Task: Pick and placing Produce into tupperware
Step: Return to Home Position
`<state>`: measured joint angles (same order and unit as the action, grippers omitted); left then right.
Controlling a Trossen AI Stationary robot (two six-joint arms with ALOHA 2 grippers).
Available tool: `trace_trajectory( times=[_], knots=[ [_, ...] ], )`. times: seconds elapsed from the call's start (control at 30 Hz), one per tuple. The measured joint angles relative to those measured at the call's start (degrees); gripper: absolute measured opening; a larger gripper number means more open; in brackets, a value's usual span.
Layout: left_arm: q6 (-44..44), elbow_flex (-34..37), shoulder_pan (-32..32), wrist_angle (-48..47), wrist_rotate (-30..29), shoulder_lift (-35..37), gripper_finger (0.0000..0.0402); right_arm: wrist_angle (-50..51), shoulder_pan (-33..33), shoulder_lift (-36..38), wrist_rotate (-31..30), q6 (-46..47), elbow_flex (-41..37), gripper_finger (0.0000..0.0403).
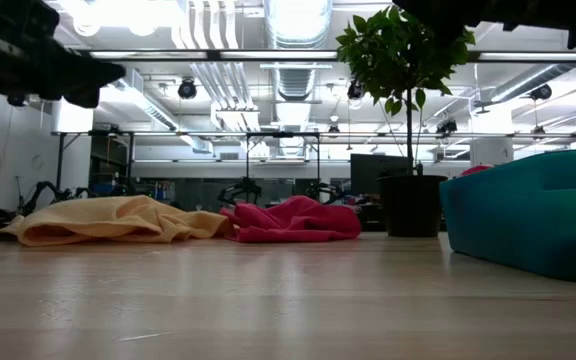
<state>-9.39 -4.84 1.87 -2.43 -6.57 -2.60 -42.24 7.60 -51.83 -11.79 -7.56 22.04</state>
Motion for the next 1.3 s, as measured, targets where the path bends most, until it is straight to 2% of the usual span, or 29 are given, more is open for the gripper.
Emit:
trace_trajectory(
  times=[0.23,0.37,0.47,0.57,0.73,0.77,0.93,1.13,1.3],
  knots=[
    [2.1,3.4,0.0,2.3,0.2,1.2,0.0000,0.6,0.0,-0.9,1.2,3.9,-0.5,0.0224],
    [2.8,3.8,0.0,2.8,0.2,1.1,0.0000,0.5,0.0,-1.2,1.7,3.3,-0.6,0.0223],
    [2.7,3.8,0.0,2.9,-0.2,1.1,0.0000,0.9,0.0,0.4,0.7,-0.5,-1.7,0.0209],
    [2.7,3.8,0.0,2.9,-0.7,0.7,0.0000,2.1,0.0,3.7,0.6,-2.9,-3.1,0.0165],
    [2.6,3.8,0.0,2.8,-1.3,-0.9,0.0000,7.6,0.0,8.8,1.6,-4.5,-6.1,0.0037],
    [2.6,3.8,0.0,2.8,-1.3,-1.1,0.0000,8.1,0.0,9.7,1.6,-4.2,-7.0,0.0024],
    [2.7,3.8,0.0,2.8,-1.6,-2.5,0.0000,8.2,-0.1,12.7,1.7,0.3,-13.0,0.0010],
    [2.7,4.0,0.0,3.1,-2.5,-3.9,0.0000,-3.7,-0.1,15.7,1.6,-0.4,-21.6,0.0009],
    [2.6,4.2,-0.1,3.7,-3.4,-4.5,0.0000,-3.9,-2.0,18.3,3.7,-3.6,-20.3,0.0008]
  ],
)
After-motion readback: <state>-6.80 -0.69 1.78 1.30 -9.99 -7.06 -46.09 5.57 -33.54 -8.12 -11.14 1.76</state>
